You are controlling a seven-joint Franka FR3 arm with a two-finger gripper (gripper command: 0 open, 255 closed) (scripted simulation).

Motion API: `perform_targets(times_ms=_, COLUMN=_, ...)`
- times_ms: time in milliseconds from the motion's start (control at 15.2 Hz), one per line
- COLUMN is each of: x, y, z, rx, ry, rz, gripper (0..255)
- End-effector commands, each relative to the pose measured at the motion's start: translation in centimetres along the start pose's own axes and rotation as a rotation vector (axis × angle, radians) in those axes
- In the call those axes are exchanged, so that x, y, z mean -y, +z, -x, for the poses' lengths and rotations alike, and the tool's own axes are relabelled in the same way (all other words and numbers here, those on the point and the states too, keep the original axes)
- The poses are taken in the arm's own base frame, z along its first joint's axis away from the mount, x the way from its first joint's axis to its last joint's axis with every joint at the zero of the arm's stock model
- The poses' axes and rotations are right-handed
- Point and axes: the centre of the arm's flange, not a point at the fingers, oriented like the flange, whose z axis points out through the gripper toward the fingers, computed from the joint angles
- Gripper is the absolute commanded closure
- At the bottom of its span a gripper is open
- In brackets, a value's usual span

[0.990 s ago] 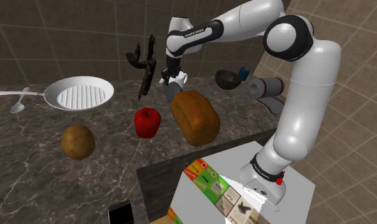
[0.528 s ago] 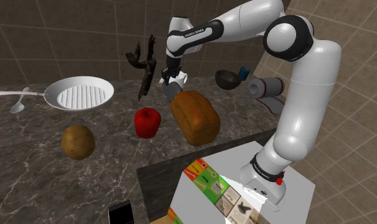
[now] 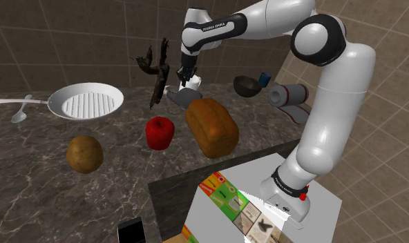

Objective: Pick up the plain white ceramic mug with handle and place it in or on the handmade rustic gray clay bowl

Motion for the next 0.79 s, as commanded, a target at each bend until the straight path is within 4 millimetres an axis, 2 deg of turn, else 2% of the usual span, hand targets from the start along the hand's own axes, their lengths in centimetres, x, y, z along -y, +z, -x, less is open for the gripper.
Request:
perform_targets(times_ms=0, x=0.0, y=-1.0, z=0.0, rx=0.000, ry=0.000, rz=0.000, gripper=255)
perform_targets(times_ms=726, x=0.0, y=-6.8, z=-0.2, rx=0.000, ry=0.000, rz=0.000, gripper=255)
